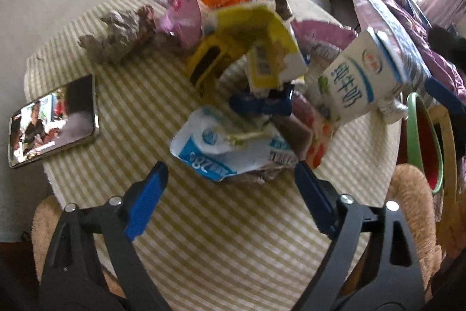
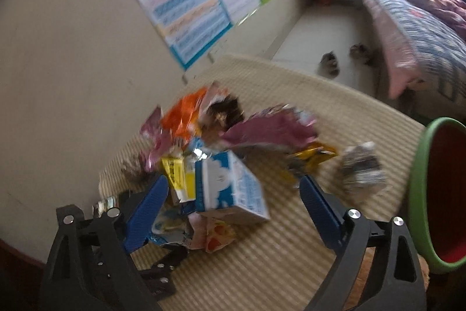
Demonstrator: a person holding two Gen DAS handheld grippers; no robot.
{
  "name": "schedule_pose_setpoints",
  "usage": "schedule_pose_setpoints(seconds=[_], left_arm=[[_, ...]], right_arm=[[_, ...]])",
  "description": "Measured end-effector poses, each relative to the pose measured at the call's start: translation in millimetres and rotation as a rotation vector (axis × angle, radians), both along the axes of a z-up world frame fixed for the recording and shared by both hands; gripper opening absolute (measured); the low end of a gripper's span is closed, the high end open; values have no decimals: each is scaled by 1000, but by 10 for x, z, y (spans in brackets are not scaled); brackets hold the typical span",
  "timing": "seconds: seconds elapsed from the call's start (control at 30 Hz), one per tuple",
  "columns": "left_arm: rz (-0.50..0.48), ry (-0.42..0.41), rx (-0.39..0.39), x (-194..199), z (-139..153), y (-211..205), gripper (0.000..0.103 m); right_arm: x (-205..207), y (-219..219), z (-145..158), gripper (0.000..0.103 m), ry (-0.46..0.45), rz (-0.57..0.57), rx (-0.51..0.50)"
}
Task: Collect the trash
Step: 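Grasp the white-blue milk carton with the right gripper, then carry the milk carton over the red bin and open the right gripper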
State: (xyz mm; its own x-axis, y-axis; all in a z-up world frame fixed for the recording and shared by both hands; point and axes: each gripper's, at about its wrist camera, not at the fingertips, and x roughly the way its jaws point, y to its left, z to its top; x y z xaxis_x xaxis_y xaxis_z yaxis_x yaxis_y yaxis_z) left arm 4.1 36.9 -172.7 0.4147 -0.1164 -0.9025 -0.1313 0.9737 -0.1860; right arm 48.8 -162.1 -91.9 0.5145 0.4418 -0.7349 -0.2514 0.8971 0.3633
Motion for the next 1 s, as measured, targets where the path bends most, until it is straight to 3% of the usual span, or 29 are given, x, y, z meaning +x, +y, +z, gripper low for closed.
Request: schedule_pose_setpoints(seconds=[0.2, 0.23, 0.37, 0.43, 0.77, 1.0], left_arm=[[-15, 32, -10, 16, -120, -2, 68], [-24, 32, 1, 18, -115, -17, 59], [-44, 35, -11, 40, -110, -7, 20], [-39, 56, -68, 27, -102, 34, 12], [-83, -64, -76, -80, 389, -18, 5], [-176, -157, -115, -28, 757, -375, 2]], right_arm=[[144, 177, -227, 60, 87, 62, 2], [161, 186, -264, 49, 101, 69, -2], [134, 109, -263, 45, 98, 74, 16], [98, 60, -214, 45, 80, 65, 21], [-107, -335, -16, 45, 31, -5, 67], [-275, -911, 287, 44, -55, -131, 116]])
